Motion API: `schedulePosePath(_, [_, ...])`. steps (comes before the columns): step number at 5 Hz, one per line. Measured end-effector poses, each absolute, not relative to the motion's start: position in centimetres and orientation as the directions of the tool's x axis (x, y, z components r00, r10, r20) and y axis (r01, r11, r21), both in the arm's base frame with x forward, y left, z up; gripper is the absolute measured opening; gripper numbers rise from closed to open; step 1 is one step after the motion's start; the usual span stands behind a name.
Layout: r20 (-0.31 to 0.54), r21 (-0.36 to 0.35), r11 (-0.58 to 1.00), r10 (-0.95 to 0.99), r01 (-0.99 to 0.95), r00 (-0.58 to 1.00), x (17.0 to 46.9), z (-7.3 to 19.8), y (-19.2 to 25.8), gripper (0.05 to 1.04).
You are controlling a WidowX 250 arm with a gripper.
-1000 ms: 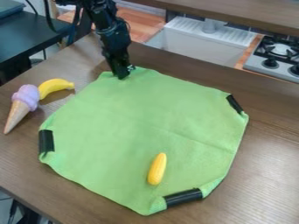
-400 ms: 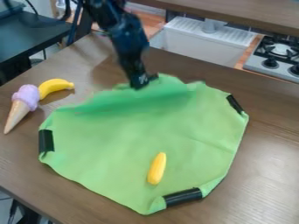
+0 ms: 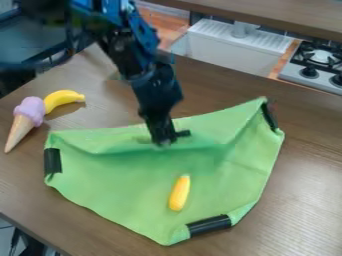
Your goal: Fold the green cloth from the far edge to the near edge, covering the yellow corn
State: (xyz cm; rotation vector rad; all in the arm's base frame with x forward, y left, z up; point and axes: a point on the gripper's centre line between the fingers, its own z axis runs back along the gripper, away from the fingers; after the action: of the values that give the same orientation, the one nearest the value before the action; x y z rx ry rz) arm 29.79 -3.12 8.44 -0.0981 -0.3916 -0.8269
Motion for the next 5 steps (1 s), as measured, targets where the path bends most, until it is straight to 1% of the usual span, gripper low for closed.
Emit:
schedulePosePath(1, [0.393, 0.069, 0.655, -0.711, 0.752, 0.583, 27.7, 9.3, -4.9, 0.051])
schedulePosePath(2, [0.404, 0.039, 0.635, -0.716, 0.771, 0.569, 25.8, 9.8, -7.0, 0.051])
schedulePosePath(3, [0.377, 0.038, 0.634, -0.725, 0.773, 0.576, 24.5, 9.0, -8.5, 0.066])
schedulePosePath(4, [0.277, 0.030, 0.574, -0.791, 0.818, 0.545, 23.3, 7.5, -9.5, 0.204])
schedulePosePath(5, [0.222, 0.007, 0.592, -0.787, 0.806, 0.576, 23.3, 6.2, -9.3, 0.458])
